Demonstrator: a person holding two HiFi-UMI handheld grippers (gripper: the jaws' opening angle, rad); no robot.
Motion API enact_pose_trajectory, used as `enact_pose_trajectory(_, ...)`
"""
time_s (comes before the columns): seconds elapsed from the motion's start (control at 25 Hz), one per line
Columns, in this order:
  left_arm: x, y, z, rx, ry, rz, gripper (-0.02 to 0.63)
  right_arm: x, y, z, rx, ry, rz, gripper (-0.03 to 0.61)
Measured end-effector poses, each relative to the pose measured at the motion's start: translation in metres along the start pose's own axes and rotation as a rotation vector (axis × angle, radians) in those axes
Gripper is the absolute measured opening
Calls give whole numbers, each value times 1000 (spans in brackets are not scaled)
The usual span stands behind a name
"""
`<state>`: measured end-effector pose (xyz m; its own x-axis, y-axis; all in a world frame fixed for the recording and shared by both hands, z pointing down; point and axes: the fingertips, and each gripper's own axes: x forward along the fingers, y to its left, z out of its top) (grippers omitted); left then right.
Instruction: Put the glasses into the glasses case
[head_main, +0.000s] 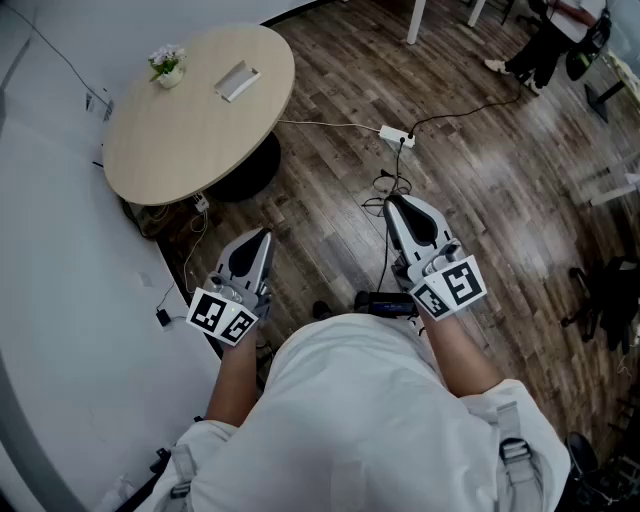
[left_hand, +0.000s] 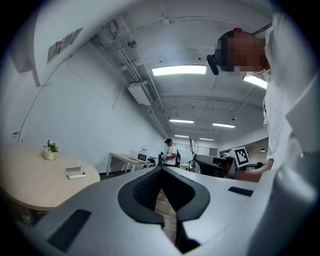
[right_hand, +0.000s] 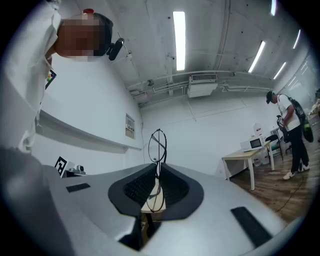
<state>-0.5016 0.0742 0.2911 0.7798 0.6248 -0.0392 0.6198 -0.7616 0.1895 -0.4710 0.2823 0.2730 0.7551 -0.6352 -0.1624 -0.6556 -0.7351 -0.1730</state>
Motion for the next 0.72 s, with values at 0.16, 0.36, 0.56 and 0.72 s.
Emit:
enact_pose_trajectory(0.16,-1,4,1,-5,-15,8,14,2,8,-7,0,16,36,43)
enact_pose_trajectory(0.36,6,7,1,22,-11,47,14,3,-6,-14,15,34,33,43)
enact_pose_trajectory(0.56,-3,15,-17,32,12,126,14,6,-18,-32,44,89,59,43)
enact_pose_trajectory(0.72,1,11,-25,10,12,150,14,3,-30,-31,46,88,73,43)
